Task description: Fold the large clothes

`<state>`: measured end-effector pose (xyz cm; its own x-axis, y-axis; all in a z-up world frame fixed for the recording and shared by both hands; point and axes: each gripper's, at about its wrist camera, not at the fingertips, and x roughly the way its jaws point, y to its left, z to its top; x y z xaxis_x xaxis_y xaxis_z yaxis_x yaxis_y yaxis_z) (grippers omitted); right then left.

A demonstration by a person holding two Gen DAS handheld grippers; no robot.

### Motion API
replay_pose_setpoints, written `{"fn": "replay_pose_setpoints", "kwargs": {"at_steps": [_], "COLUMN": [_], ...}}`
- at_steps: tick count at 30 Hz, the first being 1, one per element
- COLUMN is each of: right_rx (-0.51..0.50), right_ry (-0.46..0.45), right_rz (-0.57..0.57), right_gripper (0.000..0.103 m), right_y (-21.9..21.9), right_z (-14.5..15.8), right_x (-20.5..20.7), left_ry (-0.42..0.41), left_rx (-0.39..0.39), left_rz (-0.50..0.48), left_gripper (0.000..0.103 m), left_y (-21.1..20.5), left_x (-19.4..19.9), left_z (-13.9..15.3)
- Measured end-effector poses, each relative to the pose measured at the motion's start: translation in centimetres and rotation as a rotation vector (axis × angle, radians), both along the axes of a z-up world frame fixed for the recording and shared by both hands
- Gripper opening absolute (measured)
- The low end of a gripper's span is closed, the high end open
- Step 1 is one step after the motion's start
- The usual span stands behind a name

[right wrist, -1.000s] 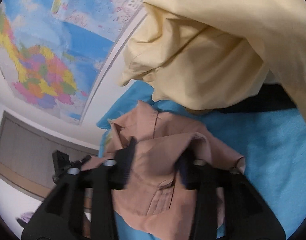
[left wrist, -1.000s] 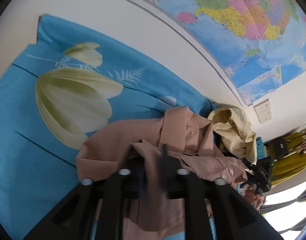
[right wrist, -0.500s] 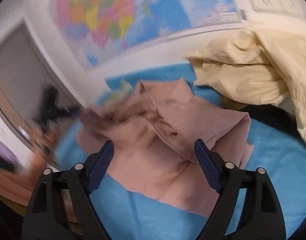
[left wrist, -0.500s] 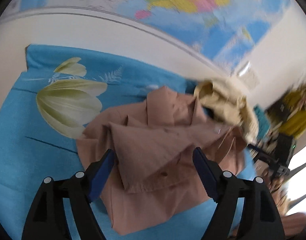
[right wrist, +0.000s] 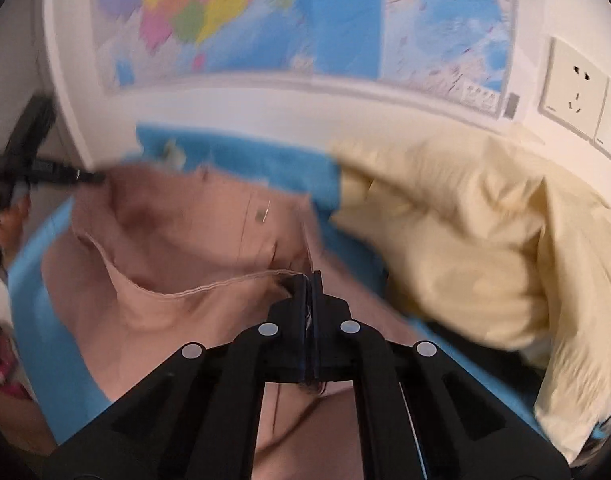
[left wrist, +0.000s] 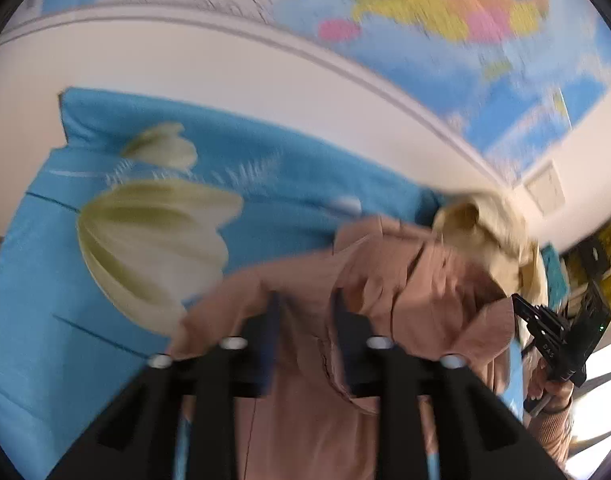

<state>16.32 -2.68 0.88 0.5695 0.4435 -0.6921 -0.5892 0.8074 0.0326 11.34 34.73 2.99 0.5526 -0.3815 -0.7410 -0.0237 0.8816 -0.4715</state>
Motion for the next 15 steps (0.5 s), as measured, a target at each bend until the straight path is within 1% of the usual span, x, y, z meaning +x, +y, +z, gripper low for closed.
{"fn": "replay_pose_setpoints", "kwargs": {"at_steps": [1,2,3,4,5,7,8,9,10,11,12,13,14,15], "right_rx": [0.019,0.038,0.057,0.059,0.048,0.037,0.043,0.048,0.057,0.078,0.092,0.084,0.063,0.030], "right_ry": [0.010,0.026,0.049,0.075,0.085,0.117,0.143,0.149,0.142,0.129,0.111,0.083,0.061,0.039], "right_rz": [-0.018,-0.040,-0.061,-0.088,-0.102,-0.128,-0.130,-0.134,-0.129,-0.107,-0.077,-0.045,-0.027,-0.007], "right_gripper": [0.002,0.002,0.002,0.001,0.001,0.002,0.004,0.005,0.009,0.026,0.038,0.058,0.065,0.064], "right_y": [-0.1,-0.2,-0.3,-0.3,-0.2,0.1,0.2,0.1,0.0,-0.1,-0.2,-0.2,0.1,0.3], "right_z": [0.3,0.4,0.4,-0.1,-0.4,-1.1,-1.5,-1.6,-1.4,-1.0,-0.5,-0.1,0.1,0.1], "right_x": [0.8,1.8,2.8,4.1,4.6,6.0,6.7,6.8,6.6,6.0,5.1,3.9,3.1,2.1], "left_ry": [-0.026,-0.045,-0.067,-0.107,-0.131,-0.165,-0.173,-0.166,-0.156,-0.135,-0.116,-0.085,-0.063,-0.043], "left_rx": [-0.011,-0.015,-0.015,0.000,0.020,0.089,0.158,0.226,0.269,0.331,0.371,0.419,0.445,0.458], "left_rz": [-0.002,-0.003,-0.003,-0.018,-0.051,-0.129,-0.178,-0.227,-0.263,-0.308,-0.327,-0.333,-0.331,-0.332], "left_gripper": [0.046,0.052,0.063,0.068,0.071,0.079,0.080,0.082,0.082,0.082,0.082,0.082,0.082,0.082], "left_y": [0.1,0.0,-0.1,-0.5,-1.2,-3.2,-4.8,-6.3,-7.4,-8.8,-9.6,-10.3,-10.6,-10.9], "left_x": [0.0,-0.2,-0.4,-1.0,-1.5,-2.1,-2.5,-2.8,-2.8,-2.7,-2.5,-2.1,-1.7,-1.3], "left_z": [0.6,1.1,1.6,2.2,2.6,2.8,2.4,1.8,1.2,0.0,-0.9,-2.0,-2.9,-3.6]}}
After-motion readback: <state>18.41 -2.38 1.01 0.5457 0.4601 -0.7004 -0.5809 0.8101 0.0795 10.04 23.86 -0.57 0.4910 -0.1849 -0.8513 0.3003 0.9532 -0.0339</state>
